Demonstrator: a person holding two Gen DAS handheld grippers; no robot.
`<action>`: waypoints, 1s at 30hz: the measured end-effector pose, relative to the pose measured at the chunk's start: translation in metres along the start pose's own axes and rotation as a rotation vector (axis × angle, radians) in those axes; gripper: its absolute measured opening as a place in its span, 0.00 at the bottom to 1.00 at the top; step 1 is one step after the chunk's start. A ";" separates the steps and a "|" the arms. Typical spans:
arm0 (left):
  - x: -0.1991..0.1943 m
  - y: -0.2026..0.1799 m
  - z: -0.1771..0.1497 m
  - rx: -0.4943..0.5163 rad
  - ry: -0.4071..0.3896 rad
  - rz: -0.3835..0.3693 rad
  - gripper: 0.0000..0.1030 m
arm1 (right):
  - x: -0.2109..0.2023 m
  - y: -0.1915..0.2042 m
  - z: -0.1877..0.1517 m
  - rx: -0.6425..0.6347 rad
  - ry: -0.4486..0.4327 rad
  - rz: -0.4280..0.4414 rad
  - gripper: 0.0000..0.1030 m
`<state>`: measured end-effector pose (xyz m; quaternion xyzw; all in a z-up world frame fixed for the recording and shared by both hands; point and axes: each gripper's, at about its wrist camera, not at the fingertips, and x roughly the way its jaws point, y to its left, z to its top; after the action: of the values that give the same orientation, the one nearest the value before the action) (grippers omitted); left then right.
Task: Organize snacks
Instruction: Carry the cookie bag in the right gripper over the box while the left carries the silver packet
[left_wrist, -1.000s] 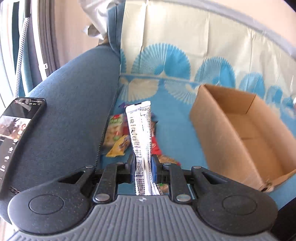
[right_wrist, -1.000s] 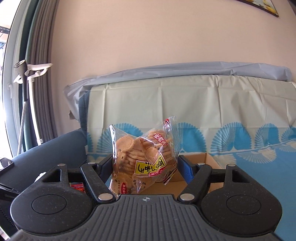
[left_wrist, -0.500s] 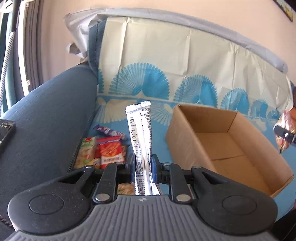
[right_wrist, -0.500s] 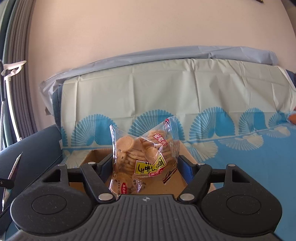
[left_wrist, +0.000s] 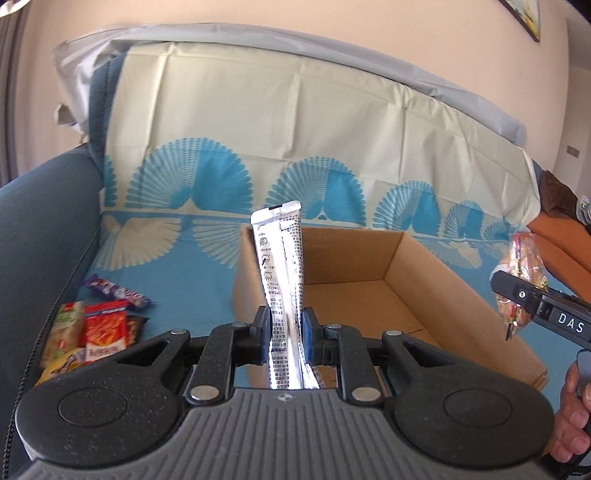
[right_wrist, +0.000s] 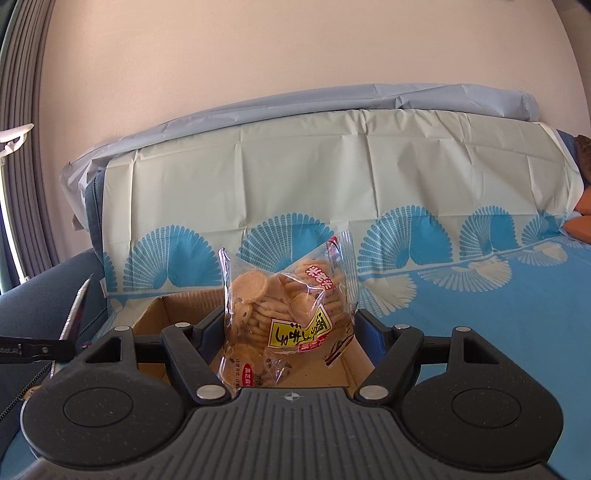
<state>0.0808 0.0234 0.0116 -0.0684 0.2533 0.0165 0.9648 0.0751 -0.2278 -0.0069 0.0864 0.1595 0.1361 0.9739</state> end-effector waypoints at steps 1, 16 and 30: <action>0.003 -0.005 0.000 0.010 -0.003 -0.010 0.18 | 0.000 0.001 0.000 -0.003 0.000 -0.002 0.73; 0.025 -0.038 0.005 0.048 -0.036 -0.103 0.18 | 0.006 0.013 -0.002 -0.057 0.025 -0.042 0.74; 0.025 -0.029 0.008 0.022 -0.019 -0.124 0.19 | 0.009 0.023 -0.004 -0.100 0.029 -0.028 0.75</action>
<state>0.1086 -0.0045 0.0098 -0.0731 0.2393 -0.0457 0.9671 0.0762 -0.2032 -0.0081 0.0333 0.1678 0.1314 0.9765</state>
